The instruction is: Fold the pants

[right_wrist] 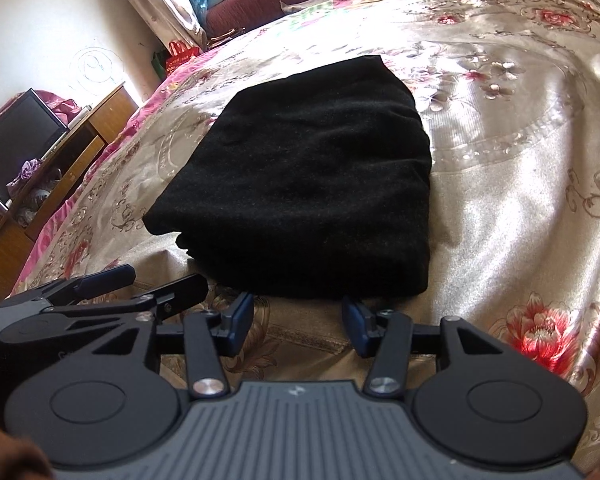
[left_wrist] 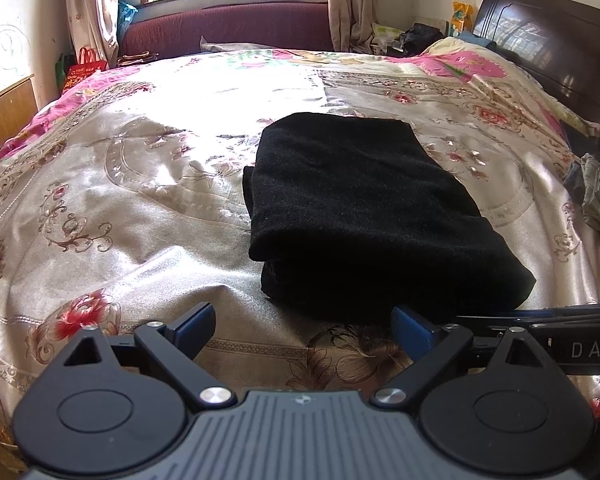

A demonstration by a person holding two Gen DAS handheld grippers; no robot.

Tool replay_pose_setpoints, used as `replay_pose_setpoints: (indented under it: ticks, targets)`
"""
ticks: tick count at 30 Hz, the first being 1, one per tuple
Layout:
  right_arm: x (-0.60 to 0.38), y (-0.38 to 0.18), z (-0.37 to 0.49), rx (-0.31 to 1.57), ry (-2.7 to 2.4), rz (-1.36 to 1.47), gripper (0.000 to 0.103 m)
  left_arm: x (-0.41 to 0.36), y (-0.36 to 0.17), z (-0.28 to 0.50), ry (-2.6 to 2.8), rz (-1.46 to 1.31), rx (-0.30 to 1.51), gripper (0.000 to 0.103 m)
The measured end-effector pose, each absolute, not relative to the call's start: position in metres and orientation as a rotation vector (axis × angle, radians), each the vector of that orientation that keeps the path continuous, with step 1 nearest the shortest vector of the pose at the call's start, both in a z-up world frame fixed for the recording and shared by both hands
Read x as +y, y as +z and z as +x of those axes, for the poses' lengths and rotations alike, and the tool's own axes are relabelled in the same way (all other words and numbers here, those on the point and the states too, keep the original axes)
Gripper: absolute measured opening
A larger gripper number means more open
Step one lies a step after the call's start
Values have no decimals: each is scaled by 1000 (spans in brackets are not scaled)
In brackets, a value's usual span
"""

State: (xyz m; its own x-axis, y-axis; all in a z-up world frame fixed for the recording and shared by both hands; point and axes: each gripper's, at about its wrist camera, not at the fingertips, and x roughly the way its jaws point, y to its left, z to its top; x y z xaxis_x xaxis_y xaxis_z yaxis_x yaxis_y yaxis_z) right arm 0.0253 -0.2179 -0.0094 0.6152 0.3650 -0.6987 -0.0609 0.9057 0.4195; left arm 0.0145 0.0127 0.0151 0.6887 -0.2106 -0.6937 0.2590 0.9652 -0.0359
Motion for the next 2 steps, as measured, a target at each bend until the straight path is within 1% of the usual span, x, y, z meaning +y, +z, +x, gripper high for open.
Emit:
replay_pose_setpoints:
  ticks: [2]
  targets:
    - [-219, -10, 25, 879, 250, 379, 50, 12, 15, 14, -260, 70, 764, 103]
